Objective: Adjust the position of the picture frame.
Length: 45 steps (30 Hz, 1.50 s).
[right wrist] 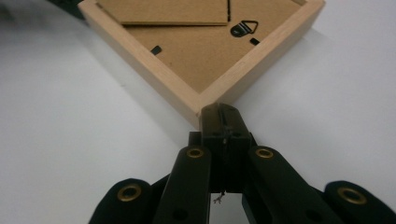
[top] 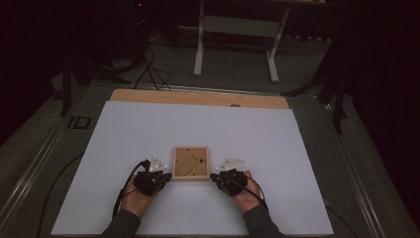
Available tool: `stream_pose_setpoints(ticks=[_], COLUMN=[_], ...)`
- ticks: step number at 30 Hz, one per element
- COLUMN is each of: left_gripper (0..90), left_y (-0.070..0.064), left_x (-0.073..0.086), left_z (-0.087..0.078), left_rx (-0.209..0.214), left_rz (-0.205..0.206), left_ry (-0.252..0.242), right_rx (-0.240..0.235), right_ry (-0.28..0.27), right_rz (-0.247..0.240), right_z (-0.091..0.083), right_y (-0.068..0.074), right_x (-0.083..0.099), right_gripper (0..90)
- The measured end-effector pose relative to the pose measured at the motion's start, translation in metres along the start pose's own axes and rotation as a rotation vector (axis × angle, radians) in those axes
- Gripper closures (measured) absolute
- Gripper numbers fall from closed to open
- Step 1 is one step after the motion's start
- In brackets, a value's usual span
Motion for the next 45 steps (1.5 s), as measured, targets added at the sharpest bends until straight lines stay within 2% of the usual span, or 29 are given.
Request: stream_pose_setpoints(ticks=[4, 10, 16, 23, 39, 42, 45], left_gripper=[90.0, 90.0, 90.0, 90.0, 89.5, 82.3, 77.0], left_y=[0.000, 0.004, 0.005, 0.007, 0.006, 0.007, 0.013], left_x=[-0.006, -0.012, -0.019, -0.021, -0.020, -0.020, -0.018], left_z=[0.007, 0.019, 0.025, 0.029, 0.028, 0.027, 0.026], left_rx=[0.001, -0.018, -0.026, -0.029, -0.023, -0.037, -0.041], left_rz=[0.005, -0.004, -0.006, -0.022, -0.014, -0.009, -0.030], left_ry=[-0.007, 0.017, 0.013, 0.004, 0.007, 0.007, 0.004], right_rx=[0.027, 0.052, 0.077, 0.080, 0.080, 0.083, 0.092], right_ry=[-0.010, -0.019, -0.026, -0.039, -0.063, -0.066, -0.078], right_rz=[0.026, 0.034, 0.044, 0.059, 0.053, 0.051, 0.056], right_z=[0.000, 0.000, 0.000, -0.001, 0.001, 0.001, 0.001], right_y=[-0.007, -0.013, -0.016, -0.019, -0.021, -0.021, -0.021], right_x=[-0.002, -0.003, -0.003, -0.004, -0.006, -0.007, -0.007], right_gripper=[90.0, 90.0, 90.0, 90.0, 89.9, 89.8, 86.8])
Point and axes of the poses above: each handheld gripper's, and its own axes: z roughly forward along the jaws, x roughly out of its underside, y roughly to its left, the point moved 1 cm from there along z, roughly forward along the jaws, and after that the axes turned 11 degrees about z, right-handed, at the moved point
